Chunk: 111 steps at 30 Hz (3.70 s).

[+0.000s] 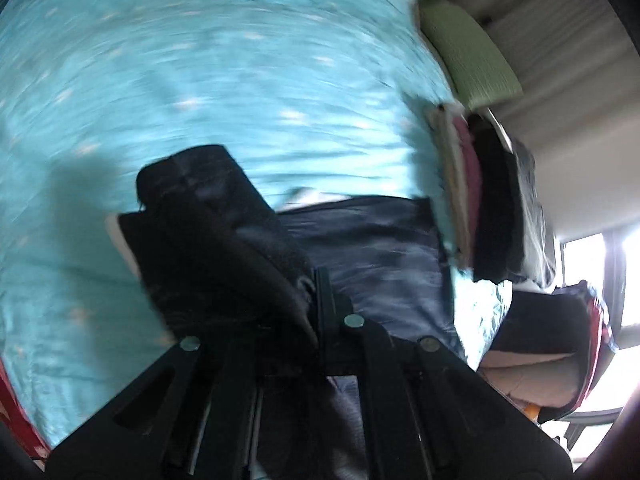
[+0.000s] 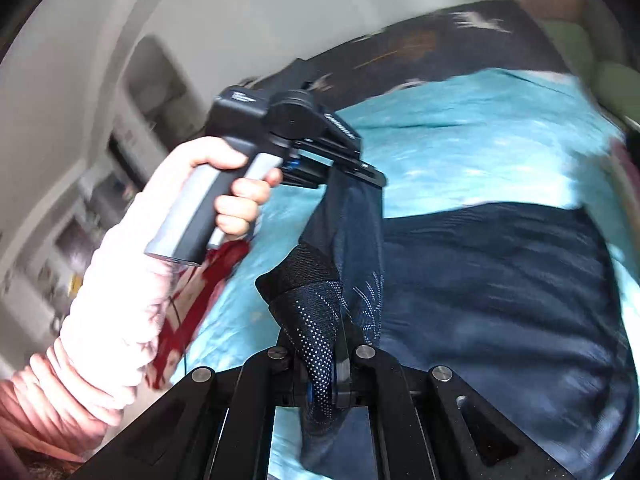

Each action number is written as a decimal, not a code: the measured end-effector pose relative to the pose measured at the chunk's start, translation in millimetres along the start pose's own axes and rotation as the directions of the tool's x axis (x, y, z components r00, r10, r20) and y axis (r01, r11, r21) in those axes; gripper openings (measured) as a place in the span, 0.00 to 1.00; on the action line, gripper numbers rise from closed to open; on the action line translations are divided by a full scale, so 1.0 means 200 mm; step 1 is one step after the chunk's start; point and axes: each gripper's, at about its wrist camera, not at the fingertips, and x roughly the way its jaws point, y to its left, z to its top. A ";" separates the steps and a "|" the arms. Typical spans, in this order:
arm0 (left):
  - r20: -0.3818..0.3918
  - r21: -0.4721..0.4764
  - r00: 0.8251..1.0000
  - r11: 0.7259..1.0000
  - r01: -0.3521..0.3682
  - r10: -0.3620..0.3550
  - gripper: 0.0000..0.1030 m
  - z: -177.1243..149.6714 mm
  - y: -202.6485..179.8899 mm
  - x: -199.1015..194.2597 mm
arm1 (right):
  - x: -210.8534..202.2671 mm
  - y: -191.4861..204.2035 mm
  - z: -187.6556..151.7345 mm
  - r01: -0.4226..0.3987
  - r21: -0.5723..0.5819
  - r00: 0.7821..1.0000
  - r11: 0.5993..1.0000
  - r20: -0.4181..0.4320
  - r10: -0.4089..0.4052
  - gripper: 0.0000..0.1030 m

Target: Fold small clothes

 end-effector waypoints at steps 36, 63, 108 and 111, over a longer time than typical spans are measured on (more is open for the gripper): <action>0.172 0.359 0.972 0.908 -0.215 0.162 0.63 -0.47 -0.57 0.16 | -0.56 -0.91 -0.40 0.423 0.268 0.901 0.865 -0.024 -0.433 0.48; 0.162 0.126 0.987 0.992 -0.013 -0.008 0.78 -0.80 0.08 0.23 | -0.06 -1.11 -0.07 0.185 0.196 0.962 0.963 -0.236 -0.136 0.69; 0.526 0.687 0.751 0.719 -0.099 -0.399 0.13 -0.56 -1.11 -0.61 | -1.02 -0.56 0.51 0.246 -0.086 0.902 0.965 0.385 -0.196 0.11; 0.527 0.727 0.732 0.676 -0.125 -0.432 0.13 -0.47 -1.31 -0.63 | -1.20 -0.59 0.65 0.331 -0.070 0.858 0.941 0.438 -0.269 0.11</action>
